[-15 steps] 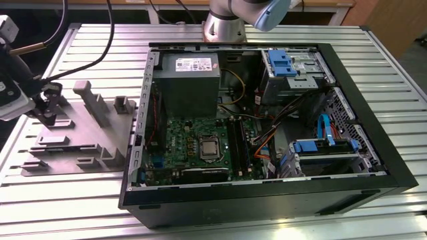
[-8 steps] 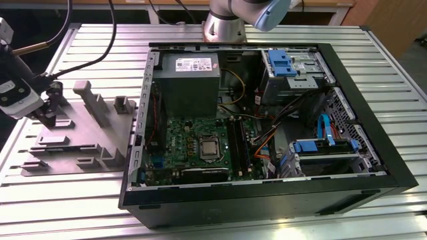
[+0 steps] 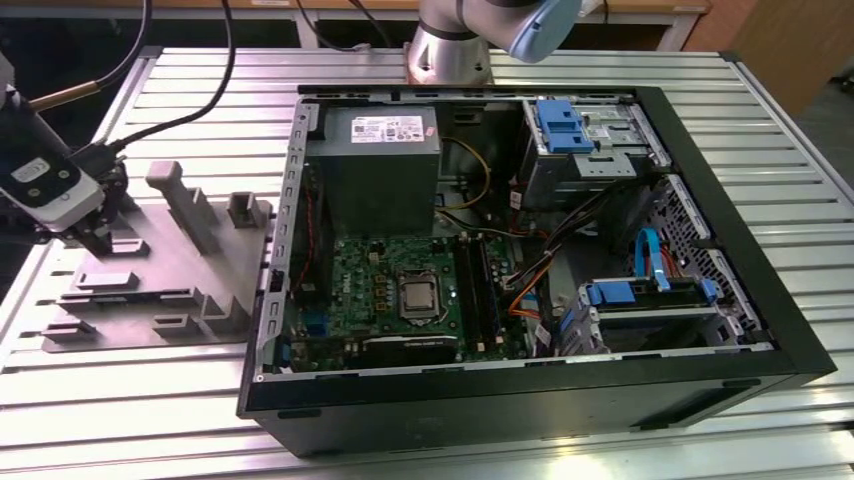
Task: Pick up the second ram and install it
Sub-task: 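Pick up the second ram and move it above second insertion slot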
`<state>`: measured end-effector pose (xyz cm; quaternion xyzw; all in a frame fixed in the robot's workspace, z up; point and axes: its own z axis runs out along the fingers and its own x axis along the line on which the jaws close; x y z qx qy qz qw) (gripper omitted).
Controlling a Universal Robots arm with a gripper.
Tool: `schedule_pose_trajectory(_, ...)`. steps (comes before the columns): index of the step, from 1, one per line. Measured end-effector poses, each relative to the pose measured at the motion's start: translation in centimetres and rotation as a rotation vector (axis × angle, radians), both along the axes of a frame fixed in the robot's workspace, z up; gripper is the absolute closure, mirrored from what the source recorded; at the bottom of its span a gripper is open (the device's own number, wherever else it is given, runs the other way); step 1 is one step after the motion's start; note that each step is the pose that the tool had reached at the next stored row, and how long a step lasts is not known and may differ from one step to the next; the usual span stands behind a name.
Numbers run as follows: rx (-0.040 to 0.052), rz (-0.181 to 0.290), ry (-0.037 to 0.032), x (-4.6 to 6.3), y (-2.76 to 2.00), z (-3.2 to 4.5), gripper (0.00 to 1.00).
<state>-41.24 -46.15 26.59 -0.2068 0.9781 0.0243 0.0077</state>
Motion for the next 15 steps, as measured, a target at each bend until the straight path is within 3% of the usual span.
schedule_pose_trajectory(15, 0.0000, 0.273, 0.0000, 0.00, 0.00, -0.76, 0.90)
